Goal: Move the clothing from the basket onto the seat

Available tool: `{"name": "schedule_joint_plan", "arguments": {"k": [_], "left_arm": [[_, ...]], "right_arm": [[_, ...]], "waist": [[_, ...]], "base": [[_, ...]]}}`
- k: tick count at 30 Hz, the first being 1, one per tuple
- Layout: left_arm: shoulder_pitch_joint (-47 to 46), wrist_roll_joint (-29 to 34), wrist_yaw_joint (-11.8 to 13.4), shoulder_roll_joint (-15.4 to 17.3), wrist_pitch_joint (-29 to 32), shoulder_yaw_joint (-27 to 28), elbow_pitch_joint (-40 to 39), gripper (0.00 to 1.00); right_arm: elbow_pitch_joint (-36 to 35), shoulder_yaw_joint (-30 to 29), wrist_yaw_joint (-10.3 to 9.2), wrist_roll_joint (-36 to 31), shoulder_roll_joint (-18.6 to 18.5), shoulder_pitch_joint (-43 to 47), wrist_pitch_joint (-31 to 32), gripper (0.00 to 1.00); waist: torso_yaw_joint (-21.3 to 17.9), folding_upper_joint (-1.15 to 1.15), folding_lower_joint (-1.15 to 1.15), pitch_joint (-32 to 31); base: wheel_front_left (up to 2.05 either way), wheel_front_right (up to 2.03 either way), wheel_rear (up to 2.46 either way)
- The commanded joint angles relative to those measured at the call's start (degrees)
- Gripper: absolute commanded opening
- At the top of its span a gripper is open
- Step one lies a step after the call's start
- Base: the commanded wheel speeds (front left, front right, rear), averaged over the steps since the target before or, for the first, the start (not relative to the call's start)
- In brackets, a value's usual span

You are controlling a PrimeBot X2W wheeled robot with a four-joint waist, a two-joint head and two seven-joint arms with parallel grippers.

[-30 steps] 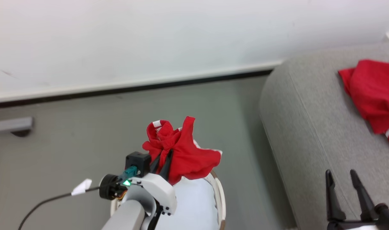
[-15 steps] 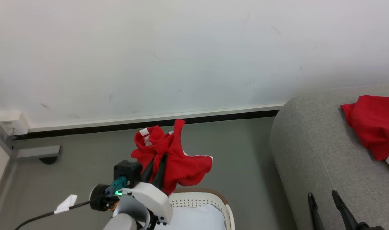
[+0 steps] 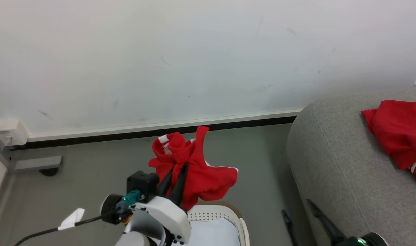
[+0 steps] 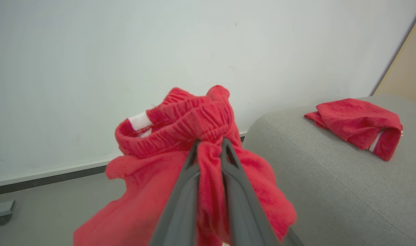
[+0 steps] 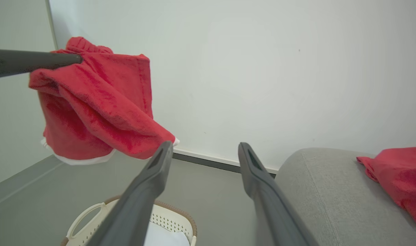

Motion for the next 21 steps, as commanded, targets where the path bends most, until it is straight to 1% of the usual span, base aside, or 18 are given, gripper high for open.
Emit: {"name": "schedule_joint_plan", "arguments": {"k": [1,6,13,17,21], "left_arm": [[0.26,0.05,-0.1,0.17,0.26,-0.17,-0.62,0.0],[-0.3,0.36,-0.54,-0.54,0.98,-1.82,-1.91,0.0],[-1.1,0.64,-1.41,-2.1,1.56,-5.17,-2.44,0.0],[-1.36,0.56,-1.96,-3.08,1.94,-7.4,-2.44,0.0],[-1.45,-0.22,-2.35,-3.79,2.36,-9.33,-2.53,0.0]], "right_arm": [[0.77,2.06,-0.14,-0.64,-1.01,-1.61,0.05,1.0],[4.41,10.51,-0.14,-1.59,-2.53,-7.37,0.05,1.0],[10.35,18.81,-0.13,-2.79,-1.73,-14.92,0.05,1.0],[13.05,20.05,-0.14,-3.82,-0.59,-17.93,0.05,1.0],[15.25,18.82,-0.14,-6.25,0.36,-19.14,0.05,1.0]], "waist": [[-0.09,0.0,0.0,0.06],[-0.24,0.0,0.0,0.25],[0.16,0.0,0.0,0.38],[0.46,0.0,0.0,0.53],[0.69,0.0,0.0,0.6]], "base": [[0.0,0.0,0.0],[0.0,0.0,0.0],[0.0,0.0,0.0],[0.0,0.0,0.0],[0.0,0.0,0.0]]}}
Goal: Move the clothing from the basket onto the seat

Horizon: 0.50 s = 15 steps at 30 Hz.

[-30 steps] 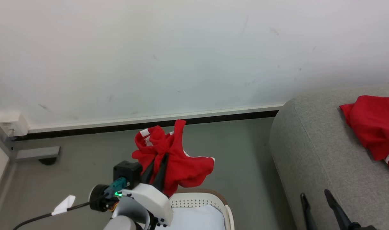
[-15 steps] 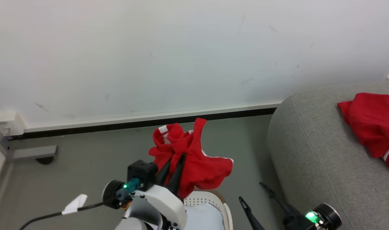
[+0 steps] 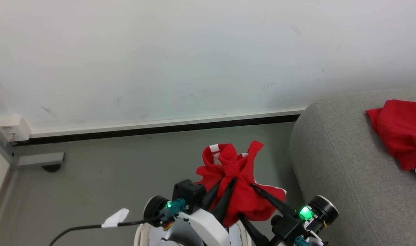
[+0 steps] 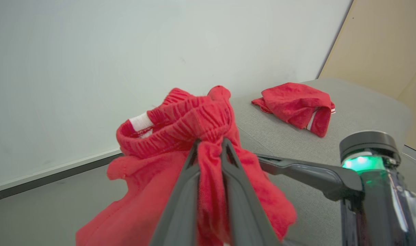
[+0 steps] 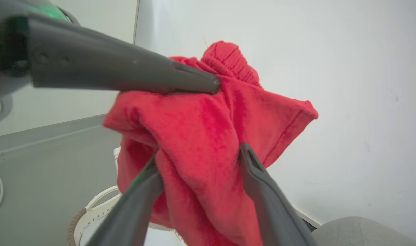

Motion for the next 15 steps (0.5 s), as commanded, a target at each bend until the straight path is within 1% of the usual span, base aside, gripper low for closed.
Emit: {"name": "schedule_joint_plan", "arguments": {"k": [1,2,3,4,9,10,11,12,13,15], "left_arm": [[-0.51,-0.54,-0.29,-0.18,-0.09,-0.44,-0.34,0.0],[-0.63,-0.55,-0.49,-0.32,-0.23,-1.06,-0.51,0.0],[-0.59,-0.82,-0.6,-0.47,-0.26,-1.48,-0.62,0.0],[-0.51,-0.95,-0.52,-0.48,-0.3,-1.75,-0.68,0.0],[-0.1,-1.14,-0.14,-0.53,-0.69,-2.48,-0.52,0.0],[-0.06,-1.02,-0.06,-0.4,-0.96,-2.47,-0.42,0.21],[0.02,-0.86,0.01,-0.3,-1.08,-2.48,-0.35,0.44],[0.19,-0.68,0.24,-0.23,-1.41,-2.5,-0.27,0.87],[0.39,-0.57,0.43,-0.2,-1.63,-2.51,-0.18,1.0],[0.8,-0.58,0.52,-0.16,-2.17,-2.67,0.21,1.0]], "right_arm": [[1.02,-0.63,-0.15,-0.95,0.03,-0.53,0.05,1.0],[1.68,-1.18,-0.15,-0.72,0.27,-0.56,0.05,0.78],[2.27,-1.67,-0.15,-0.55,0.48,-0.65,0.05,0.28],[2.66,-2.18,-0.15,-0.08,0.68,-0.75,0.05,0.0],[2.21,-5.66,-0.15,3.74,0.88,-0.21,0.05,0.0],[1.85,-6.26,-0.15,4.55,0.88,-0.06,0.05,0.0],[1.53,-6.87,-0.15,5.23,0.84,0.15,0.06,0.0],[1.23,-7.45,-0.15,5.92,0.83,0.38,0.05,0.0],[0.95,-8.04,-0.15,6.4,0.83,0.52,0.05,0.0],[0.42,-9.62,-0.15,7.16,0.83,0.86,0.05,0.0]], "waist": [[0.06,0.0,0.0,0.01],[0.1,0.0,0.0,-0.01],[0.16,0.0,0.0,0.01],[0.2,0.0,0.0,0.02],[-0.06,0.0,0.0,0.22],[-0.22,0.0,0.0,0.29],[-0.43,0.0,0.0,0.37],[-0.67,0.0,0.0,0.44],[-0.96,0.0,0.0,0.52],[-1.61,0.0,0.0,0.67]], "base": [[0.0,0.0,0.0],[0.0,0.0,0.0],[0.0,0.0,0.0],[0.0,0.0,0.0],[0.0,0.0,0.0],[0.0,0.0,0.0],[0.0,0.0,0.0],[0.0,0.0,0.0],[0.0,0.0,0.0],[0.0,0.0,0.0]]}}
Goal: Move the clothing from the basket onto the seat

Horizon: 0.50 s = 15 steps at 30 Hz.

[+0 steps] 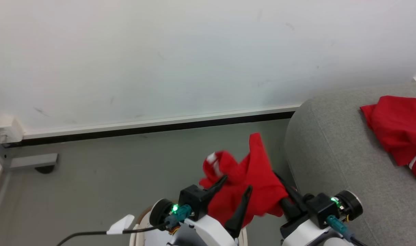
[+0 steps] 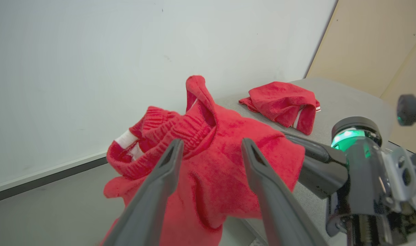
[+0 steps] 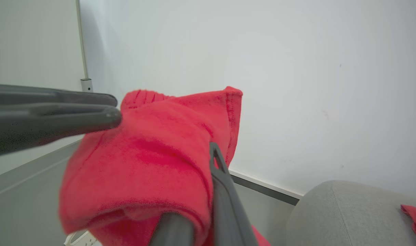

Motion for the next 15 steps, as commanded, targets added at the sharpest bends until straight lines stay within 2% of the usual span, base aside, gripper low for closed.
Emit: {"name": "schedule_joint_plan", "arguments": {"k": [1,9,15], "left_arm": [[0.73,-0.1,0.18,0.26,-0.64,-0.26,0.31,1.0],[1.09,0.8,0.27,0.31,-2.56,-1.49,1.7,1.0],[0.14,0.82,0.24,0.19,-3.21,-1.99,2.31,1.0]], "right_arm": [[-0.55,-1.47,-0.14,0.66,-0.11,0.92,0.05,0.0],[-3.42,-8.67,-0.14,0.89,-1.64,1.23,0.03,0.0],[-5.35,-11.73,-0.14,1.09,-2.48,1.24,0.03,0.0]], "waist": [[-0.89,0.0,0.0,0.24],[-5.49,0.0,0.0,1.27],[-9.31,0.0,0.0,1.9]], "base": [[0.0,0.0,0.0],[0.0,0.0,0.0],[0.0,0.0,0.0]]}}
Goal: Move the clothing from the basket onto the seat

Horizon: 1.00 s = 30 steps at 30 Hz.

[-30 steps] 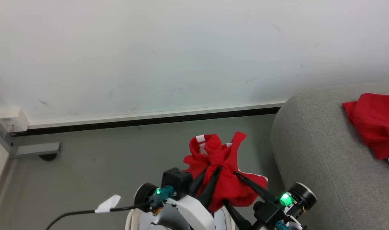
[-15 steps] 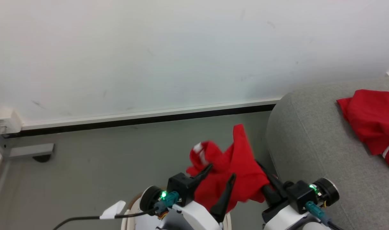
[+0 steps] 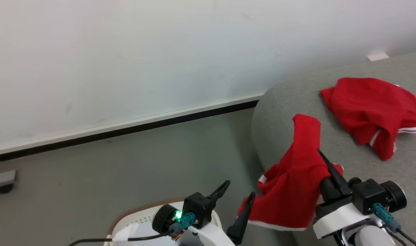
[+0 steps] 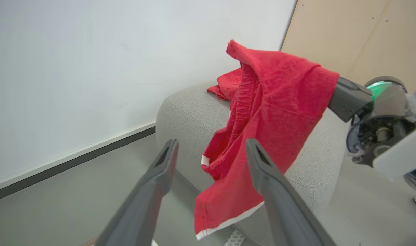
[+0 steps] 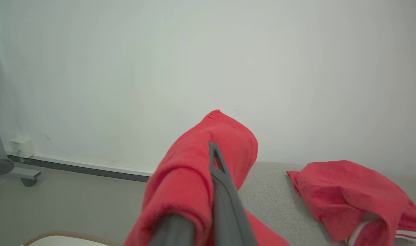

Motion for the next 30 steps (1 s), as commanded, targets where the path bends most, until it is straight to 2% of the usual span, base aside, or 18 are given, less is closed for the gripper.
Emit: {"name": "schedule_joint_plan", "arguments": {"k": [1,9,15,23,25,30], "left_arm": [[-0.51,0.33,-0.08,0.15,-0.29,0.0,0.28,1.0],[-1.61,-0.02,-0.53,0.04,-0.8,-0.86,0.91,1.0],[-2.43,-0.15,-0.77,-0.06,-0.62,-1.54,1.12,1.0],[-6.5,1.78,-1.37,0.56,0.78,-2.93,0.48,1.0],[-8.05,2.53,-1.39,0.95,1.12,-2.78,0.19,1.0],[-12.86,3.99,-1.68,1.71,2.35,-2.58,-0.78,1.0]], "right_arm": [[-0.67,-0.26,-0.13,0.22,-0.28,0.32,0.01,0.0],[-3.36,-1.41,-0.14,2.13,-2.55,2.04,0.01,0.0],[-4.0,-2.05,-0.13,4.39,-3.85,2.28,0.01,0.0],[-4.2,-4.73,-0.14,7.69,-5.08,-2.43,0.01,0.0],[-3.15,-5.55,-0.14,10.54,-4.6,-5.52,0.01,0.0],[1.59,-8.53,-0.13,15.07,-7.83,-16.42,0.0,0.0]], "waist": [[-2.15,0.0,0.0,0.48],[-8.42,0.0,0.0,1.1],[-10.69,0.0,0.0,2.52],[-8.61,0.0,0.0,9.81],[-7.85,0.0,0.0,12.22],[-4.88,0.0,0.0,19.53]], "base": [[0.0,0.0,0.0],[0.0,0.0,0.0],[0.0,0.0,0.0],[0.0,0.0,0.0],[0.0,0.0,0.0],[0.0,0.0,0.0]]}}
